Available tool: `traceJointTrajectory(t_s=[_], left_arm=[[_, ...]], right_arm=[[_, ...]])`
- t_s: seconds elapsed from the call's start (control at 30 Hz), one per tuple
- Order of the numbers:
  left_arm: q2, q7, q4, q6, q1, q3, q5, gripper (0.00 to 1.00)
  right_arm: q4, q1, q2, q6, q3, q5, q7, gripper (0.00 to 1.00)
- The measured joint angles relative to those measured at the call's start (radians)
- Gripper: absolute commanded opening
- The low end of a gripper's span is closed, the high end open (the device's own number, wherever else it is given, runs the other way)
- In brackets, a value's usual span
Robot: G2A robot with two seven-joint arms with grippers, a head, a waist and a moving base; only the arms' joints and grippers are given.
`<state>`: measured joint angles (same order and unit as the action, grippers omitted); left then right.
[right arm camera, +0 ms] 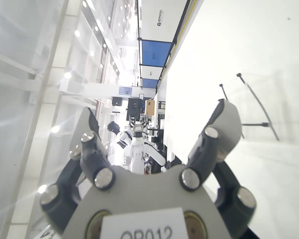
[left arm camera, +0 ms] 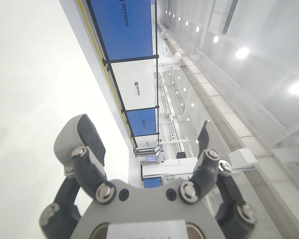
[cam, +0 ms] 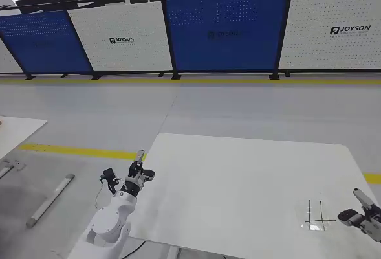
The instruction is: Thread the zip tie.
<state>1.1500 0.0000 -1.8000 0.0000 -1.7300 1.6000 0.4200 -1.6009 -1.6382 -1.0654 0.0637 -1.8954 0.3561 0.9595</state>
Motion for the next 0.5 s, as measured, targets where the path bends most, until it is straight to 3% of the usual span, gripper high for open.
traceJointTrajectory(t_s=[0.23,0.5], left_arm=[[0.000,0.000,0.000,0.000,0.000,0.000,0.000,1.00],[0.000,0.000,0.000,0.000,0.000,0.000,0.000,1.00]], right_arm=[[0.061,0.012,0.006,0.018,0.023,-0.106,-0.086,1.00],[0.061,0.012,0.006,0.018,0.024,-0.107,-0.085,1.00]])
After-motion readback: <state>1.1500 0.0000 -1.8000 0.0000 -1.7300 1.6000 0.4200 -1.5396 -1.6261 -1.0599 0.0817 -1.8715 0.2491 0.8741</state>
